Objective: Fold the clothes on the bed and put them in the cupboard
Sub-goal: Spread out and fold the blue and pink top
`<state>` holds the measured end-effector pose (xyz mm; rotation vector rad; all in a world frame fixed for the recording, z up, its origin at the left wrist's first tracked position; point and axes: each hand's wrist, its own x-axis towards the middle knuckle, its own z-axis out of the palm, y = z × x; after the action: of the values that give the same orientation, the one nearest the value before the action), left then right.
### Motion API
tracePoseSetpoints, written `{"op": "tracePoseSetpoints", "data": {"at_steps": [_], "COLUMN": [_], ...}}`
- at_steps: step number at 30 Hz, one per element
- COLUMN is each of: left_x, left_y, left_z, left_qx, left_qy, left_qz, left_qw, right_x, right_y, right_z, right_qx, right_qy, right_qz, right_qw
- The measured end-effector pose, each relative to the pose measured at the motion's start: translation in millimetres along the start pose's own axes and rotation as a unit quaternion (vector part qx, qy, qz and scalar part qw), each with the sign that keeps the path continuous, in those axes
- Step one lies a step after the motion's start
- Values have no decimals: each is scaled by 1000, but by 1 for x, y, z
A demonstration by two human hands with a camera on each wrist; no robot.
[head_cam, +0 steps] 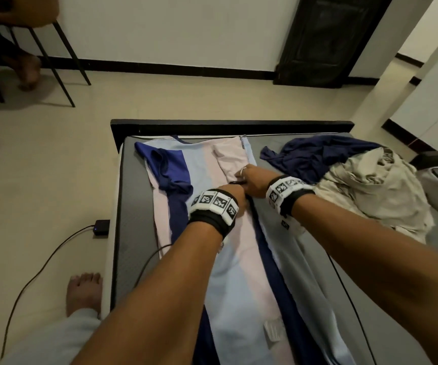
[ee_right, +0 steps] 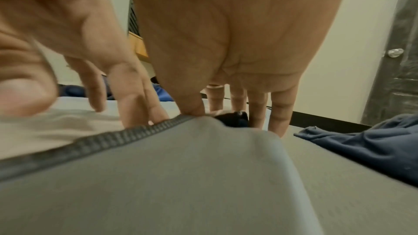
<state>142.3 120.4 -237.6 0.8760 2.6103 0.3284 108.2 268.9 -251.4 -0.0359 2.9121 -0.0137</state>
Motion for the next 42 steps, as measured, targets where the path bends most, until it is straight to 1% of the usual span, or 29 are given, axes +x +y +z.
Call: {"op": "tracePoseSetpoints", "data": {"at_steps": [5, 9, 12, 14, 17, 20, 27, 30, 33, 35, 38, 42], "left_x": [-44, -94, -133, -155, -189, -213, -256, -268, -280, -286, -292, -301], "left_y": [23, 46, 65, 76, 90, 98, 103, 107, 108, 109, 112, 116], "left_z": [8, 27, 46, 59, 80, 92, 101, 102, 113, 119, 119, 117], "left_qx": [76, 114, 136, 152, 176, 193, 249, 254, 252, 241, 217, 248], "left_qy": [-33, -41, -76, -88, -81, -71, -40, -53, -106, -127, -130, -107], "left_qz": [20, 43, 54, 76, 83, 82, 126, 155, 154, 149, 151, 166], "left_qw": [996, 992, 986, 981, 978, 975, 959, 953, 949, 951, 956, 949], "right_x": [-80, -147, -198, -227, -275, -318, -402, -425, -438, -442, -440, -434], "right_y": [-4, -6, -10, -14, -20, -27, -41, -41, -38, -37, -35, -29], "right_z": [20, 40, 57, 67, 82, 89, 93, 99, 105, 105, 101, 97], "right_qx": [24, 34, 50, 57, 65, 67, 73, 85, 92, 92, 94, 73], "right_qy": [-6, -3, 6, 11, 26, 31, 15, 13, 8, 2, -14, -41], "right_qz": [-35, -30, -22, -24, -37, -31, -54, -57, -64, -70, -77, -91], "right_qw": [999, 999, 999, 998, 997, 997, 996, 995, 994, 993, 993, 992]}}
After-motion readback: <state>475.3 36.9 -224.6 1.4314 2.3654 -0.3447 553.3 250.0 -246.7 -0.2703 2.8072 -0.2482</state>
